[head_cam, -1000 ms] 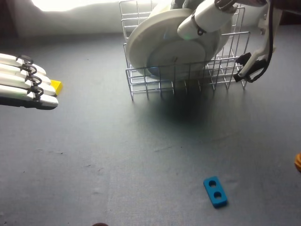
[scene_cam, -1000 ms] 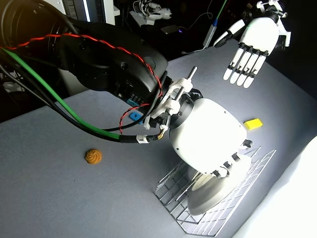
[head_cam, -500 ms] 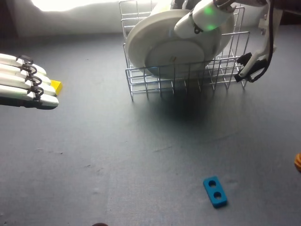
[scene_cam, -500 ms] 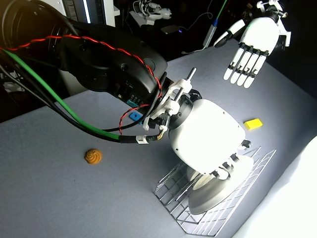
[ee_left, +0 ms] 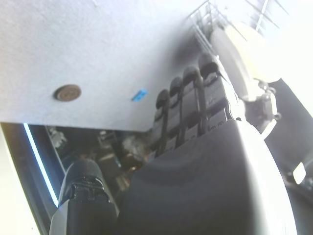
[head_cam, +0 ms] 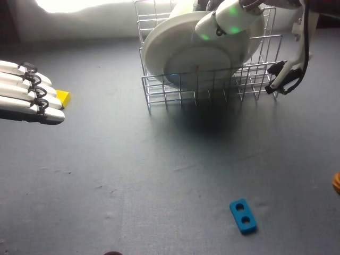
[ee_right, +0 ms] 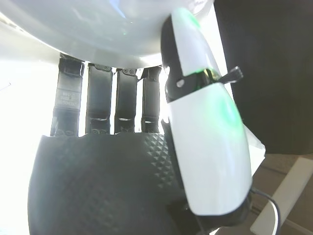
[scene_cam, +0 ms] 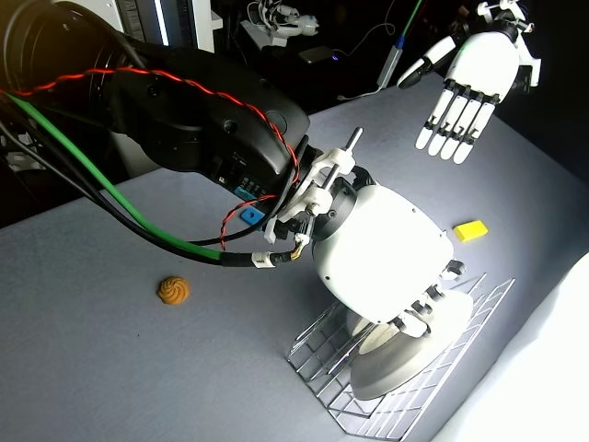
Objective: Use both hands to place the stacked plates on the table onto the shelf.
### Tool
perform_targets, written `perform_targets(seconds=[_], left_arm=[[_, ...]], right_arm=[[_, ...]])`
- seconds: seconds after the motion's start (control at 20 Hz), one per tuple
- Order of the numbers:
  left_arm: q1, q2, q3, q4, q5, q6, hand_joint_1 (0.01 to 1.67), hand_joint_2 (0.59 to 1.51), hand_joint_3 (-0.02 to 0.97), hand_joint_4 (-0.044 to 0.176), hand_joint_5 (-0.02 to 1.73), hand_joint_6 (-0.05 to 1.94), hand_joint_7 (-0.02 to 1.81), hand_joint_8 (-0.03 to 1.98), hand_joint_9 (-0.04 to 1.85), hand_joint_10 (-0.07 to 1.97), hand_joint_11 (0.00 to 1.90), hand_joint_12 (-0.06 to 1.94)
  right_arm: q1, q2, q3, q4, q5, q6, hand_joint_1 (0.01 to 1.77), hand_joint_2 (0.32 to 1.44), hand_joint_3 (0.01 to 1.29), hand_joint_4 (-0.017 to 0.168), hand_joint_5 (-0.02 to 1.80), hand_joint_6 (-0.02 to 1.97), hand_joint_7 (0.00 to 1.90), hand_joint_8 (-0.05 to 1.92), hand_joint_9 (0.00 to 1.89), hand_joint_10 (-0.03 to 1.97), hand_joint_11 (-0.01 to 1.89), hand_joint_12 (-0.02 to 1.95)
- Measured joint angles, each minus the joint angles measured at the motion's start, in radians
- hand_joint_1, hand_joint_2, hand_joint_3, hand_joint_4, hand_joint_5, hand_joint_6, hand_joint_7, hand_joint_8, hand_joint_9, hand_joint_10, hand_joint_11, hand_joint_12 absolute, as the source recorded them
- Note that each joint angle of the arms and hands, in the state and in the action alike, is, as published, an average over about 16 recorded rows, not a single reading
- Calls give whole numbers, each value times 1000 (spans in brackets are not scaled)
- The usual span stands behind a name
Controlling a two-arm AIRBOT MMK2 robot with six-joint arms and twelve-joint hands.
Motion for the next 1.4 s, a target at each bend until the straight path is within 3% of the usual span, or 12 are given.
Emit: perform_targets(seconds=[0.4,0.6,0.85,1.1,1.4], left_arm=[[0,0,1,0,-1,0,18,1104,10,4,103,19,110,1,95,10,22,229],[-1,0,1,1,-3,0,18,1104,10,4,102,19,110,1,93,9,21,224],[-16,0,1,2,-18,0,18,1104,10,4,101,18,109,1,92,10,21,210],[-39,0,-2,3,-43,-1,17,1104,10,4,94,19,104,1,88,10,22,200],[-66,2,-6,6,-73,3,18,1105,10,4,90,19,104,1,91,10,22,203]], right_arm=[[11,3,-1,-1,-9,-1,1143,1125,19,-4,776,266,919,25,815,184,328,1275],[29,12,-11,-1,-11,-12,1133,1117,19,-2,800,62,919,16,813,141,315,1252],[60,39,-50,-33,-1,-71,1128,1112,19,-2,814,58,919,11,820,118,310,1225],[80,99,-141,-201,45,-111,1116,1108,19,-2,818,52,914,11,825,101,298,1230],[77,199,-296,-503,134,-115,1089,1112,19,-1,798,46,895,11,824,87,275,1248]])
